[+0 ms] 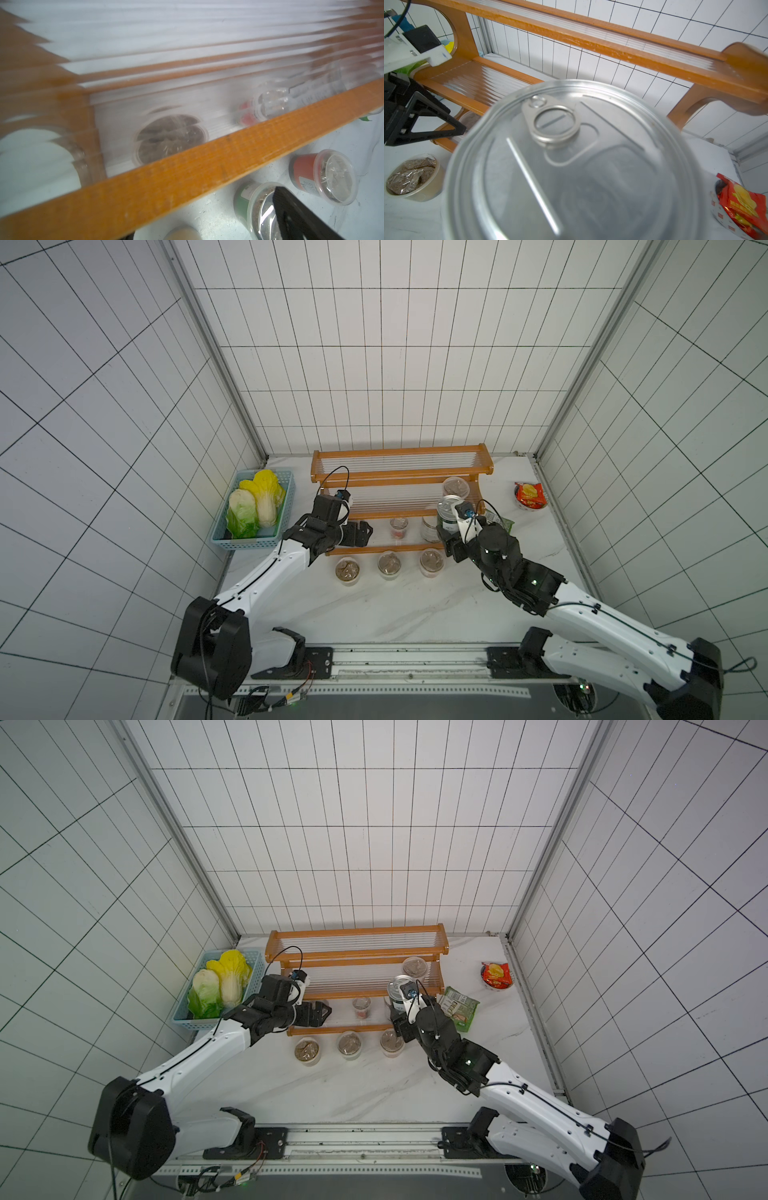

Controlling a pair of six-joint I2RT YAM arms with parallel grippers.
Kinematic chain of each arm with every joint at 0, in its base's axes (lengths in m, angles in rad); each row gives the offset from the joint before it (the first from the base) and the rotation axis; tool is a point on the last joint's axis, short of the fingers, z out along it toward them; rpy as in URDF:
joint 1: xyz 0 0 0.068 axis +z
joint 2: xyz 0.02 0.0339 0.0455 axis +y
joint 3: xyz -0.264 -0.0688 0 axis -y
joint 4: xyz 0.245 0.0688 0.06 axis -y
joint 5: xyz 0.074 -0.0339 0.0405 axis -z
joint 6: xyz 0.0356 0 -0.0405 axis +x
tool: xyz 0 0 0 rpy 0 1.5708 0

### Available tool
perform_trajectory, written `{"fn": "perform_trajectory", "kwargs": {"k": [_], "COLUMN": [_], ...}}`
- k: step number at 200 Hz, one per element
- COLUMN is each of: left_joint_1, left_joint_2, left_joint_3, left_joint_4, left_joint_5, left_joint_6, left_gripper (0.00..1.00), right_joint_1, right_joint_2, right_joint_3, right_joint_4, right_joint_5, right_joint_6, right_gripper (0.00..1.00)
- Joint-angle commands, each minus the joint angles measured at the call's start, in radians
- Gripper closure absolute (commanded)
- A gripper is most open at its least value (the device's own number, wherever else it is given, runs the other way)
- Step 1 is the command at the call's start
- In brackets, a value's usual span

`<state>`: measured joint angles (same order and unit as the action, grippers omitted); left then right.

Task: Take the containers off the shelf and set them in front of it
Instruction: Adjust the shelf at the center of the board, then place the container at the center of the board.

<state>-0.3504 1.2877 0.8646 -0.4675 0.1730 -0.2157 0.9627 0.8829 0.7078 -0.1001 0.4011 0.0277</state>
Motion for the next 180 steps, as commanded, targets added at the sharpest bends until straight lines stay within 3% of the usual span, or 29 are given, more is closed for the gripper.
{"fn": "perform_trajectory", "kwargs": {"k": [1,92,180], "left_joint_1": [0.005,0.005,0.005], "left_joint_2": [0.03,0.14,0.088], "left_joint_3": [0.046,0.131,0.119], "left_joint_4": [0.059,0.082,0.05], "left_joint_5": [-0.013,-0.003,0.07], "left_joint_6": [0.038,0.053,0.034], "left_gripper": [0.02,0.02,0.02], "right_joint_1": [0.007,0.014,0.021], "right_joint_2": [-0.063,-0.133,0.102], "right_joint_3": [-0.03,-0.163,-0.332], "right_joint_4": [-0.104,-0.193,0.185], "right_joint_5": [0.054,0.138,0.191], "right_joint_6": [0.046,0.241,0.307], "right_gripper": [0.31,0.32,0.31]}}
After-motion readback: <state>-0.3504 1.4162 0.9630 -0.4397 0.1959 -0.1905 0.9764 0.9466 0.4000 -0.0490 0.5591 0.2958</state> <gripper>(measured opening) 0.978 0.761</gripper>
